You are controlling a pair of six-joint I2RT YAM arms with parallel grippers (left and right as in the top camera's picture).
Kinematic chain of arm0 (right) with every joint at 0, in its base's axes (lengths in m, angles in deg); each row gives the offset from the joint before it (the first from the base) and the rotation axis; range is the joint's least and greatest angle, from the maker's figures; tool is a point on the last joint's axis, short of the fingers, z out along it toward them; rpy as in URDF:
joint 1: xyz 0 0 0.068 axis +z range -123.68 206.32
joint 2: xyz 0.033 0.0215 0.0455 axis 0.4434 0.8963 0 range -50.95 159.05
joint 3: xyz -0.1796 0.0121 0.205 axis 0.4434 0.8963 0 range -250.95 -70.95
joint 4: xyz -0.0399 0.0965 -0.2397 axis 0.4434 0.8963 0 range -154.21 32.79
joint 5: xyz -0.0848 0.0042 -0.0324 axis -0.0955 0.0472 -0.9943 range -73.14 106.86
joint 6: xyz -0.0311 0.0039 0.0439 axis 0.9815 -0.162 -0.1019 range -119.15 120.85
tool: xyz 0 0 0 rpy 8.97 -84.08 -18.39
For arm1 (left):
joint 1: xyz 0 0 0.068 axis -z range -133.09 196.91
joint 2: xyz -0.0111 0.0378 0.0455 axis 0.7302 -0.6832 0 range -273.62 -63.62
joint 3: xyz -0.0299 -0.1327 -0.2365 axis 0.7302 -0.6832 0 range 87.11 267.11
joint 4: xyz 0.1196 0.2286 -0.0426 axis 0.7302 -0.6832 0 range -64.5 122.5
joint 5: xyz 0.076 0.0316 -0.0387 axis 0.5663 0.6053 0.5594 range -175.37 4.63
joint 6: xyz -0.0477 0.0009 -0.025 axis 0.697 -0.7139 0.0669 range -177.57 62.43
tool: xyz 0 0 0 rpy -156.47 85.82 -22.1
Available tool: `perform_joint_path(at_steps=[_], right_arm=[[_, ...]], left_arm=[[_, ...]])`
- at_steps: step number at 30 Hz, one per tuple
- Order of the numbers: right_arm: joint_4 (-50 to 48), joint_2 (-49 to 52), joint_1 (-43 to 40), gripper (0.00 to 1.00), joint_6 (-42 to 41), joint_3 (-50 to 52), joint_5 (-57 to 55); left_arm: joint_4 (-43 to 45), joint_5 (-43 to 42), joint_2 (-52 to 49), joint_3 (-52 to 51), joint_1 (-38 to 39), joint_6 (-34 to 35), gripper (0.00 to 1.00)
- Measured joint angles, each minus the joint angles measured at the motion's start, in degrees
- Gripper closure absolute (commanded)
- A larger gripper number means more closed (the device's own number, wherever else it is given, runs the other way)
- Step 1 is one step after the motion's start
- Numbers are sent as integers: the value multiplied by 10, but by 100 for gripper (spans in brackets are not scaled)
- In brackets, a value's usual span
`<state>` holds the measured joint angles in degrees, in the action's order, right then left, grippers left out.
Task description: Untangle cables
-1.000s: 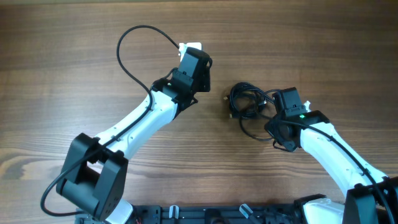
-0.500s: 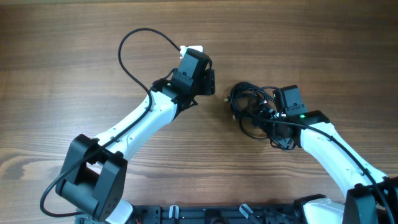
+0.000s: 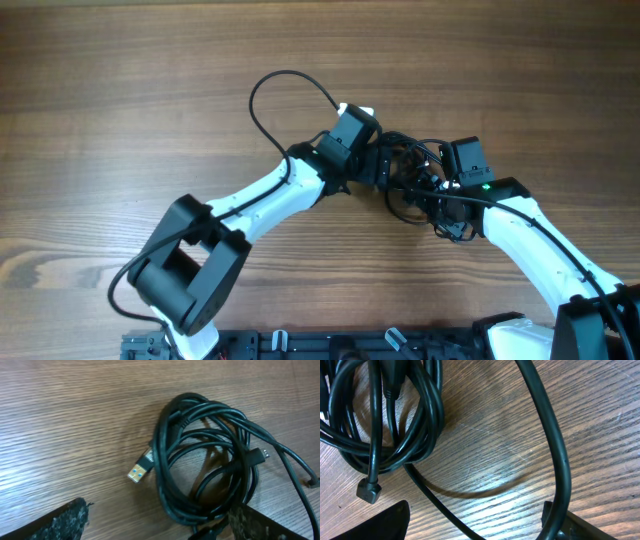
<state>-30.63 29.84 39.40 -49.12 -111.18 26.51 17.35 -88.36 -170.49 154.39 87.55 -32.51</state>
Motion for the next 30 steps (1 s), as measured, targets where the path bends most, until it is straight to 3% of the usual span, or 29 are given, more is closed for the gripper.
perform_joint_path(at_steps=[5, 14, 27, 30], right_arm=[[0, 0, 0, 18, 0, 0, 0], [0, 0, 0, 19, 0, 0, 0], [1, 0, 0, 20, 0, 0, 5], [1, 0, 0, 20, 0, 0, 5]], left_arm=[[14, 0, -16, 0, 2, 12, 17], [44, 2, -66, 0, 2, 19, 16], [89, 62, -84, 2, 3, 21, 17], [87, 83, -85, 2, 3, 17, 22]])
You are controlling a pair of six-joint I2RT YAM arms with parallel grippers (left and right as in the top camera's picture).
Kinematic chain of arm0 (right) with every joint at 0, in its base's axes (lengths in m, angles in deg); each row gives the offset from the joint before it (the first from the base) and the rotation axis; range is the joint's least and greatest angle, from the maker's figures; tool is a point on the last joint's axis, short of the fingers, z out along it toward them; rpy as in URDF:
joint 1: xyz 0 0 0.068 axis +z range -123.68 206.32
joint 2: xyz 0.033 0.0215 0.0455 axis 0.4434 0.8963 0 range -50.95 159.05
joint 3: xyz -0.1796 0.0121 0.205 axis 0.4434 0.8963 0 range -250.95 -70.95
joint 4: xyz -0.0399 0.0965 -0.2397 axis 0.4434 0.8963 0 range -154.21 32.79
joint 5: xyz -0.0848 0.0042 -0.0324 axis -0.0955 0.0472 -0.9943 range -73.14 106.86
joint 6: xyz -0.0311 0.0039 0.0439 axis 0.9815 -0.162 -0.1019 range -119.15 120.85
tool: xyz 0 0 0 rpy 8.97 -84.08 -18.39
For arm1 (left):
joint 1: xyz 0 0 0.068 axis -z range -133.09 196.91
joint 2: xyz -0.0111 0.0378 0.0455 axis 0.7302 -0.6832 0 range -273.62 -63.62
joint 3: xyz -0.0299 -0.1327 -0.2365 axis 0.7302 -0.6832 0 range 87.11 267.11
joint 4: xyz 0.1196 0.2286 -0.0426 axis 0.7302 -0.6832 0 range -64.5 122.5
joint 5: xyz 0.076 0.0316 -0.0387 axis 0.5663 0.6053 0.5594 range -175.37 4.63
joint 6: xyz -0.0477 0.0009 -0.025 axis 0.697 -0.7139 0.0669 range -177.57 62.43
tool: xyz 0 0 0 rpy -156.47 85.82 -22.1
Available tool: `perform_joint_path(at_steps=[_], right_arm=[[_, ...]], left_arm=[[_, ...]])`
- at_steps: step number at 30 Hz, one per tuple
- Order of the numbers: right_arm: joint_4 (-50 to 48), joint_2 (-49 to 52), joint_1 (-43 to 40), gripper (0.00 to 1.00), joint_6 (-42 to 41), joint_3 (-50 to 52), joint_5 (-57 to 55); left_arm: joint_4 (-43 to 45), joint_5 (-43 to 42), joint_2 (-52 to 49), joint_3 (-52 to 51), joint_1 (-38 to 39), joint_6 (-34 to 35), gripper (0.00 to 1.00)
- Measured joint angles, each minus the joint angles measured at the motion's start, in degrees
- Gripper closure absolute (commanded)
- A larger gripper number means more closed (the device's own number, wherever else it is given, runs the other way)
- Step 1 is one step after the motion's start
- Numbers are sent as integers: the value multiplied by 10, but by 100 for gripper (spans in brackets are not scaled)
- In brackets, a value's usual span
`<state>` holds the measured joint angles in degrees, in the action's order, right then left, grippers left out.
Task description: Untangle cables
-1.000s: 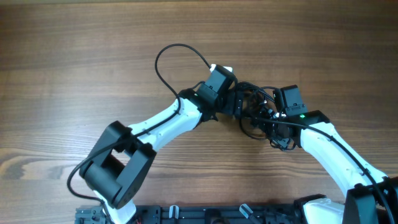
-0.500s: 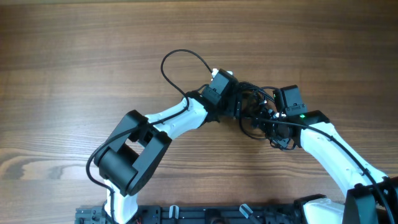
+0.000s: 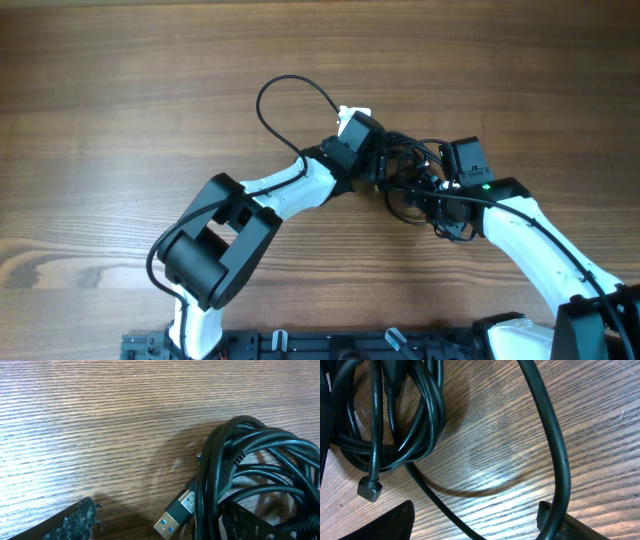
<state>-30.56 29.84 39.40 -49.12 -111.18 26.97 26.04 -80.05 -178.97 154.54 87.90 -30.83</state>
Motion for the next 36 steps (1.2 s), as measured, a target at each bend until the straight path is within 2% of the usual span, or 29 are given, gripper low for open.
perform_joint_path(at_steps=[12, 15, 17, 18, 19, 21, 22, 26, 28, 29, 30, 33, 36], right_arm=[[0, 0, 0, 20, 0, 0, 2], [0, 0, 0, 19, 0, 0, 2], [-1, 0, 0, 19, 0, 0, 2], [-1, 0, 0, 18, 0, 0, 2], [-3, 0, 0, 17, 0, 0, 2], [-4, 0, 0, 14, 0, 0, 2], [-4, 0, 0, 14, 1, 0, 2], [-5, 0, 0, 13, 0, 0, 2], [-5, 0, 0, 11, 0, 0, 2], [-5, 0, 0, 8, 0, 0, 2], [-5, 0, 0, 6, 0, 0, 2], [-10, 0, 0, 4, 2, 0, 2], [-11, 0, 0, 1, 2, 0, 4]], left_arm=[[-65, 61, 0, 15, 4, -35, 22], [-108, 68, 0, 29, 4, -35, 27], [-126, 69, 0, 35, 4, -37, 39], [-127, 70, 0, 35, 4, -36, 40], [-128, 69, 0, 35, 4, -40, 35], [-128, 70, 0, 36, 5, -40, 18], [-128, 71, 0, 35, 5, -43, 18], [-108, 77, -9, 32, 5, -43, 41], [-97, 77, -9, 32, 5, -47, 61], [-94, 77, -9, 32, 5, -47, 77], [-93, 78, -9, 32, 5, -48, 86], [-86, 83, -9, 33, 5, -48, 96], [-82, 86, -6, 33, 5, -47, 96]])
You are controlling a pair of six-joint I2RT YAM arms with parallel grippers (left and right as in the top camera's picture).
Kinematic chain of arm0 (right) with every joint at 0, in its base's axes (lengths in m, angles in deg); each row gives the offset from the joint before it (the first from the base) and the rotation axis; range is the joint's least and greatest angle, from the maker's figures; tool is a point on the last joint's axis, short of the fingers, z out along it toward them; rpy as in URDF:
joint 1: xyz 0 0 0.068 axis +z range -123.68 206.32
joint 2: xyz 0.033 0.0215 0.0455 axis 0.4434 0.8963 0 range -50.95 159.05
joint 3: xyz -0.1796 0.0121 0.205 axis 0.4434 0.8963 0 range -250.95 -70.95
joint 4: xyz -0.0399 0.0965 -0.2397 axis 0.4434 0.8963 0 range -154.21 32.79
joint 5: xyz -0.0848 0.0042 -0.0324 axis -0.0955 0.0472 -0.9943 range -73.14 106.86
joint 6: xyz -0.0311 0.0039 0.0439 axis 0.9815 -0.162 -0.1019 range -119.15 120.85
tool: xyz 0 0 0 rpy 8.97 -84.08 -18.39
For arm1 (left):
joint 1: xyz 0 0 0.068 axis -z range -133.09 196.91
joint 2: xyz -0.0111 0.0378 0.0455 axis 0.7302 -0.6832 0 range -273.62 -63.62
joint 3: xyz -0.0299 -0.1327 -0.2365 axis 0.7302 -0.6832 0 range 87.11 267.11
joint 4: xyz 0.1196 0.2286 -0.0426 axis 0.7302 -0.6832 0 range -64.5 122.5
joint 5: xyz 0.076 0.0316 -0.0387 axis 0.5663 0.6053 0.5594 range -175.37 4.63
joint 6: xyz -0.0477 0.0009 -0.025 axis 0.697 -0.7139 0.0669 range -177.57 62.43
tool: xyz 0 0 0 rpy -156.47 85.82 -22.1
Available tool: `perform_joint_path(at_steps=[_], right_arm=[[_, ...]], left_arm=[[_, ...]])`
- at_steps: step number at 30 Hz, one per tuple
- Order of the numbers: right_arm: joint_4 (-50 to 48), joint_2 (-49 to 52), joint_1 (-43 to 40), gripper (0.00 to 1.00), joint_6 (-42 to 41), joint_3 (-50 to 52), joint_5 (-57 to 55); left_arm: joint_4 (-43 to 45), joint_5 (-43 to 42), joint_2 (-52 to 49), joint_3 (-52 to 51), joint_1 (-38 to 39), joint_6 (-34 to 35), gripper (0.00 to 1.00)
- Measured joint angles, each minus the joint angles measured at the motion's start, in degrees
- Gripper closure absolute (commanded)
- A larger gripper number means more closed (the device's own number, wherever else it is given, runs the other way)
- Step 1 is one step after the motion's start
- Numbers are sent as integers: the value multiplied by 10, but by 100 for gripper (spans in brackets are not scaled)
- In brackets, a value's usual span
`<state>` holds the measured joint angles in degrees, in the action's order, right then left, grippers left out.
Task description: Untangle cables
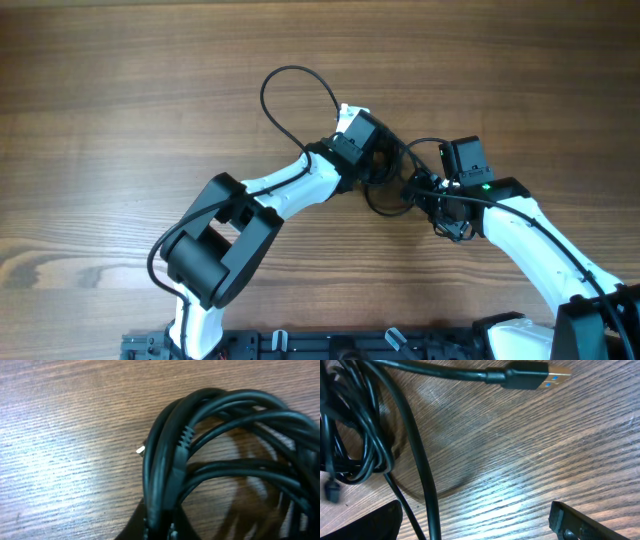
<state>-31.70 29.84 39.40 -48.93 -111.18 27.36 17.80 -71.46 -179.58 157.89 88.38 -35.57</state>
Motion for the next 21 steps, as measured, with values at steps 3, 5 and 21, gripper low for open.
perform_joint_path(at_steps=[3, 5, 21], right_arm=[[-9, 0, 0, 1, 0, 0, 10], [-18, 0, 0, 0, 0, 0, 20], [-34, 0, 0, 45, -5, 0, 90]], left_arm=[[1, -3, 2, 0, 0, 0, 96], [-3, -5, 7, 0, 0, 0, 96], [-20, -15, 109, -5, -2, 51, 96]])
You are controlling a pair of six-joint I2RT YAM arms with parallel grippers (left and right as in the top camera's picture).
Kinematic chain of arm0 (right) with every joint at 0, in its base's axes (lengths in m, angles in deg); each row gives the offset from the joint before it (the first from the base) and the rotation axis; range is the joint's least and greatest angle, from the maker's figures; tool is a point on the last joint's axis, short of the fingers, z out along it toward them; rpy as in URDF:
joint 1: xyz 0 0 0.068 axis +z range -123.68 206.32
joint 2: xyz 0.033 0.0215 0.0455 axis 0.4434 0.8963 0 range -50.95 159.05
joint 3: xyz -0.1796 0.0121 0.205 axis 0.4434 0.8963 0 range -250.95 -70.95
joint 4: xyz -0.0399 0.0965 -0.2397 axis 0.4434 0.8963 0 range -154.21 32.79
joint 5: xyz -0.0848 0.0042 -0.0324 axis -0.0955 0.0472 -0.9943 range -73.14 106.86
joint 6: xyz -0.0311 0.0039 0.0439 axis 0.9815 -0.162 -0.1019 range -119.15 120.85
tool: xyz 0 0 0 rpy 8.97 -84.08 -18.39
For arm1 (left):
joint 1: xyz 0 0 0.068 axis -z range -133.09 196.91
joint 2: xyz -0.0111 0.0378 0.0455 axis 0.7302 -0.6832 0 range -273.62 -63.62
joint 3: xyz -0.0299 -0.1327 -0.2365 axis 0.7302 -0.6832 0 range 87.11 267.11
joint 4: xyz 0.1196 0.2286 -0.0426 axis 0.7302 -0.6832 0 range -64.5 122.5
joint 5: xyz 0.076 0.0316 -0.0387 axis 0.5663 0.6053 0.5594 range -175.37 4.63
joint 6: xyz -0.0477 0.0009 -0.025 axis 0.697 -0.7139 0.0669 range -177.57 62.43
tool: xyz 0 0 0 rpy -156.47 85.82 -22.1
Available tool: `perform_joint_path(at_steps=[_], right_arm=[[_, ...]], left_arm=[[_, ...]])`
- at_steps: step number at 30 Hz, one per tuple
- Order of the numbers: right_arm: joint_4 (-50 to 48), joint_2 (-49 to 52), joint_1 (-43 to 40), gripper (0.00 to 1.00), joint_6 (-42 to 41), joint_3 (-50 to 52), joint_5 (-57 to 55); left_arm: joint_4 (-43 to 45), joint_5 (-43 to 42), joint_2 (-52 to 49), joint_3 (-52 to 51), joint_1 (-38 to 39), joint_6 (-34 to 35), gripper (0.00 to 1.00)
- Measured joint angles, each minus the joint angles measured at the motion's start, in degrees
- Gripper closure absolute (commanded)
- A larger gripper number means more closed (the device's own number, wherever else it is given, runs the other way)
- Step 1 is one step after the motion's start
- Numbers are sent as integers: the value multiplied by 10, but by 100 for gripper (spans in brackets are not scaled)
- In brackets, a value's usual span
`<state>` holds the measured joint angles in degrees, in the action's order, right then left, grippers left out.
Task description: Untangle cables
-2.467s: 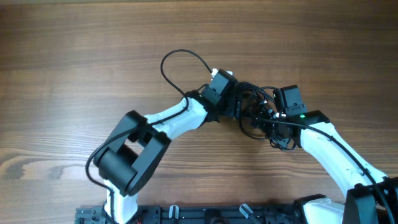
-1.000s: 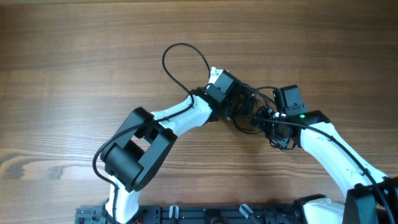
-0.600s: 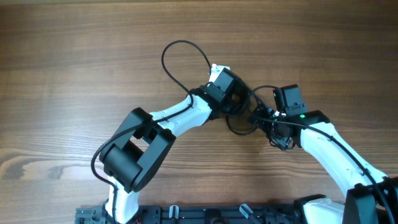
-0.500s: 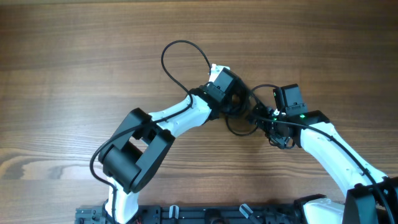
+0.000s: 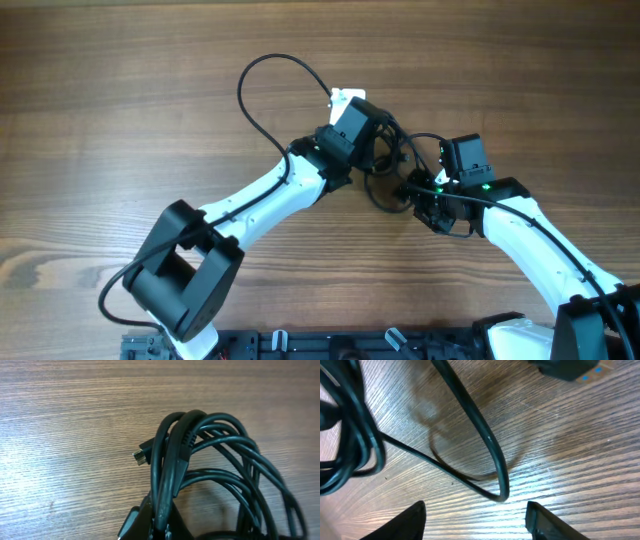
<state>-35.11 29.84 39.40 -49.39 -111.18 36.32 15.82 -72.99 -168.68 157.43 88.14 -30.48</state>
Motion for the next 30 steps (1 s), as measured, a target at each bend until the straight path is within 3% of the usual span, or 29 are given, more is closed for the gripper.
perform_joint_path(at_steps=[3, 12, 16, 23, 30], right_arm=[[0, 0, 0, 52, -9, 0, -10], [-26, 0, 0, 54, -56, 0, -99], [-44, 0, 0, 68, -65, 0, -101], [2, 0, 0, 83, -68, -2, -145], [35, 0, 0, 85, -84, -8, -192]], left_arm=[[0, -20, 18, 0, -1, 16, 96], [-45, -76, 123, -1, -22, 25, 96], [-48, -96, 148, -1, -26, 37, 96], [-49, -115, 155, -3, -32, 52, 96], [-55, -139, 184, -8, -77, 52, 96]])
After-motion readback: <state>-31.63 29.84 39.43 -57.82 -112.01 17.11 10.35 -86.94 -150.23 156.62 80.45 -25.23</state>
